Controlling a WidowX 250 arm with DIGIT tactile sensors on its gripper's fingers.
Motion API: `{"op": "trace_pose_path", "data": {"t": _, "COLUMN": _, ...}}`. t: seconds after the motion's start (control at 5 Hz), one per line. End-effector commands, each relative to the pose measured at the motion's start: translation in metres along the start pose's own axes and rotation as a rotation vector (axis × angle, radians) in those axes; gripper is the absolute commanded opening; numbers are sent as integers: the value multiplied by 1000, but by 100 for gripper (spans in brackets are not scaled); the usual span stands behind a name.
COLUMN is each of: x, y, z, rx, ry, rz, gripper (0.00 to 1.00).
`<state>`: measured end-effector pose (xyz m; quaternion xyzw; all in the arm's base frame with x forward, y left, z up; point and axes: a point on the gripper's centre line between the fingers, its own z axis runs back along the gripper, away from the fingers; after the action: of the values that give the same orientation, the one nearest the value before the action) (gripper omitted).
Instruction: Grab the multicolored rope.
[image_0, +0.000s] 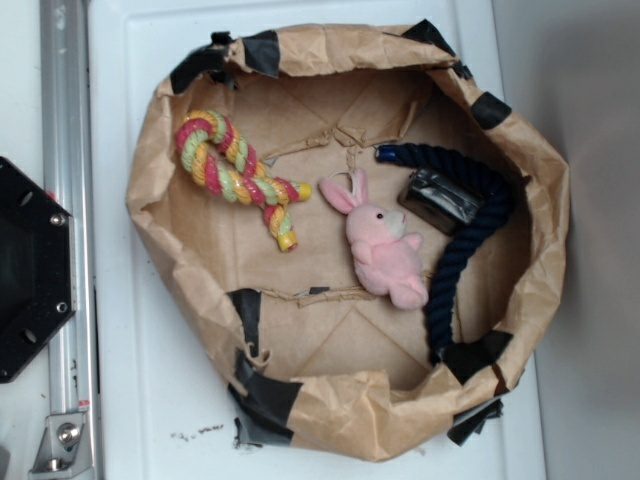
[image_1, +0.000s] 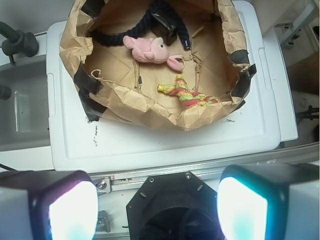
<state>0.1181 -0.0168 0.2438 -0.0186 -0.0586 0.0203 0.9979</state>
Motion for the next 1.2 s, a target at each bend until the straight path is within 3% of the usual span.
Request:
{"op": "trace_pose_path", "data": {"t": 0.0, "x": 0, "y": 0, "z": 0, "rx": 0, "ry": 0, "rz": 0, "gripper": 100}}
{"op": "trace_pose_path", "data": {"t": 0.2, "x": 47, "y": 6, "z": -27, "rx": -52, "ry": 26, "rz": -80, "gripper": 100}}
{"op": "trace_pose_path", "data": {"t": 0.4, "x": 92, "y": 15, "z": -71, "rx": -4, "ry": 121, "rz": -184, "gripper": 100}}
{"op": "trace_pose_path", "data": {"t": 0.6, "x": 92, "y": 31, "z": -127, "rx": 52, "ry": 266, "rz": -302, "gripper": 100}}
{"op": "trace_pose_path", "data": {"t": 0.8, "x": 82, "y": 37, "z": -176, "rx": 63, "ry": 327, "rz": -364, "gripper": 100}}
{"op": "trace_pose_path", "data": {"t": 1.0, "x": 60, "y": 45, "z": -207, "rx": 43, "ry": 324, "rz": -470, "gripper": 100}}
